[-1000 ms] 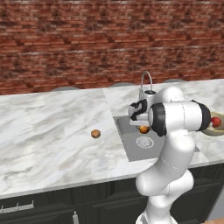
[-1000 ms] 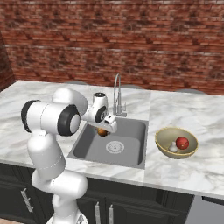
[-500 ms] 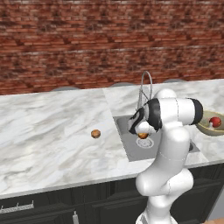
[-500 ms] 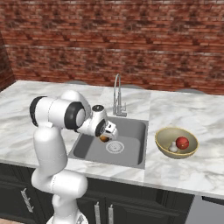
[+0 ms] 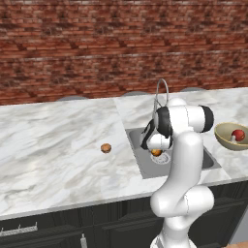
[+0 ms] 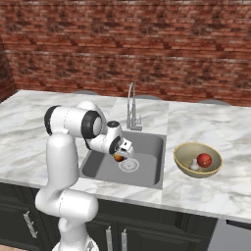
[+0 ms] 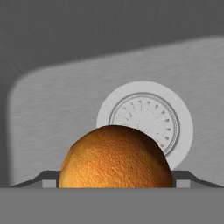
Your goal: There is a mixed pile of frozen fruits and vegetables on the counter. Locate all the frozen vegetables and place the items in a bowl on the counter. Take all the frozen fruits and defrost them in a running sink.
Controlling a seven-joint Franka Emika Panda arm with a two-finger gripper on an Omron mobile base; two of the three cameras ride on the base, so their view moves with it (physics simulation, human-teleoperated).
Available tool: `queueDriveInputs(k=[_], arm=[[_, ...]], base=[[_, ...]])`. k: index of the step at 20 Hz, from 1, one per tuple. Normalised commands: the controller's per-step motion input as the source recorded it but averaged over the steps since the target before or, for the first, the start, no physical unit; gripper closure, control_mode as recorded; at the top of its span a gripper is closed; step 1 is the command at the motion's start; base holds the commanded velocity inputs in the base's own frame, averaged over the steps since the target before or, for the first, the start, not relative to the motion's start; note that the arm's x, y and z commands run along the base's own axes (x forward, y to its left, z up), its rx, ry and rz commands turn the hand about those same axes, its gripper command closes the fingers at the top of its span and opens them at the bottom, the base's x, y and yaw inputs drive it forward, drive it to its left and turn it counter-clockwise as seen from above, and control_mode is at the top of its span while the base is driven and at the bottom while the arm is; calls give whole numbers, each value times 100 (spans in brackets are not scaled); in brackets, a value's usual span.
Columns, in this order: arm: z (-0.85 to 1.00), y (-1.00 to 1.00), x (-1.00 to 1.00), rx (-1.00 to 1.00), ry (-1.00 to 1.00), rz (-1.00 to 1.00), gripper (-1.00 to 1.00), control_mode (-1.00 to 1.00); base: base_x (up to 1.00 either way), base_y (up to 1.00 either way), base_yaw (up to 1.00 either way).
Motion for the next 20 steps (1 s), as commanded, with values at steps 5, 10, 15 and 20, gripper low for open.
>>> queueDriveInputs(k=[5,10,15,20], arm=[[-33,0,18,0,7,0,100,-100],[-34,0,12,0,3,0,-100,-100],[-8,0,1,0,0,0,-100,-100],[0,0,0,0,2,-1,-100,-100]], base=[[0,0,0],[0,0,0],[0,0,0],[0,0,0]])
